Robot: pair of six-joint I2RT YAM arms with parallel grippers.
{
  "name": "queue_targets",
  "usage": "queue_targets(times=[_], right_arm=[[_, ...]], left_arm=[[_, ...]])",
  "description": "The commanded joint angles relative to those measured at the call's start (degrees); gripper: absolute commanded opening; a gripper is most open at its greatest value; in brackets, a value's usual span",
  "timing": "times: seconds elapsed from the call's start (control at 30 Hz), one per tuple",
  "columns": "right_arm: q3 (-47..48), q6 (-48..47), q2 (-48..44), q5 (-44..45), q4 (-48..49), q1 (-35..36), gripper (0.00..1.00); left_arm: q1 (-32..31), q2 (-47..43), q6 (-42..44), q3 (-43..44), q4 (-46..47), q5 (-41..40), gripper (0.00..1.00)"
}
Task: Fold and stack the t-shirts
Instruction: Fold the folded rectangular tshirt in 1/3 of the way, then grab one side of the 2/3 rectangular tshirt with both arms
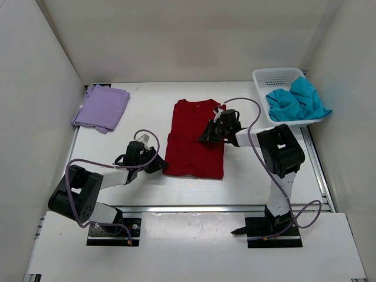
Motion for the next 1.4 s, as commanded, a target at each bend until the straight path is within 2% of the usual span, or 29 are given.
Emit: queue_targets(times=[0.0, 0.13, 0.17, 0.2, 0.33, 0.4, 0.53, 0.63, 0.77, 0.87, 0.93, 1.0, 1.3, 1.37], right_arm=[[4.1, -2.5, -0.9, 0.8, 1.3, -2.8, 0.00], [-0.1, -2.0, -7.0, 0.6, 2.4, -3.9, 0.00], [-1.7, -1.9, -9.5, 1.0, 2.4, -3.5, 0.00], [-4.3, -0.9, -13.1, 1.6, 2.6, -3.5, 0.03], [-17.6, 0.9, -26.4, 3.9, 5.8, -1.7, 0.33], [-25.7, 1.0, -32.4, 5.9, 4.7, -1.1, 0.36], [-38.2, 2.4, -44.0, 8.7, 1.4, -1.6, 0.40], [-44.7, 3.4, -51.0, 11.4, -1.0, -1.6, 0.44], [-50.0, 5.0, -53.5, 8.5, 1.0, -4.6, 0.47], [-49.7, 5.8, -51.3, 7.8, 2.2, -3.1, 0.46], [-49.8, 6.2, -50.0, 7.9, 3.9, -2.1, 0.43], [-50.0, 7.5, -48.4, 6.6, 4.9, -2.3, 0.35], [-49.2, 8.2, -48.6, 8.1, 2.7, -0.2, 0.35], [-49.1, 7.8, -46.1, 6.5, 3.6, -1.2, 0.22]], left_arm=[[1.3, 0.0, 1.1, -2.3, 1.3, -0.2, 0.35], [1.2, -2.3, 0.7, -2.4, 0.9, -0.7, 0.40], [1.3, -4.1, 0.8, -2.4, -0.1, -1.0, 0.44], [1.5, -6.3, 0.9, -2.5, -1.3, -1.2, 0.45], [2.0, -15.4, 1.6, -5.2, -4.9, -5.3, 0.60], [2.7, -17.1, 1.6, -6.5, -5.4, -4.2, 0.68], [2.0, -16.2, 1.8, -8.5, -5.4, -3.9, 0.73], [2.0, -14.6, 0.8, -9.7, -3.2, -2.6, 0.72], [0.8, -12.5, -1.0, -9.4, -0.9, -3.0, 0.70], [-0.1, -11.4, -1.3, -9.0, 0.0, -3.8, 0.66], [-1.1, -10.3, -1.8, -8.8, 0.4, -4.2, 0.56], [-2.0, -9.6, -1.7, -8.5, 0.0, -3.8, 0.50], [-3.5, -8.2, -1.6, -8.0, -1.4, -5.8, 0.50], [-4.1, -6.8, -2.0, -7.7, -0.2, -5.5, 0.47]])
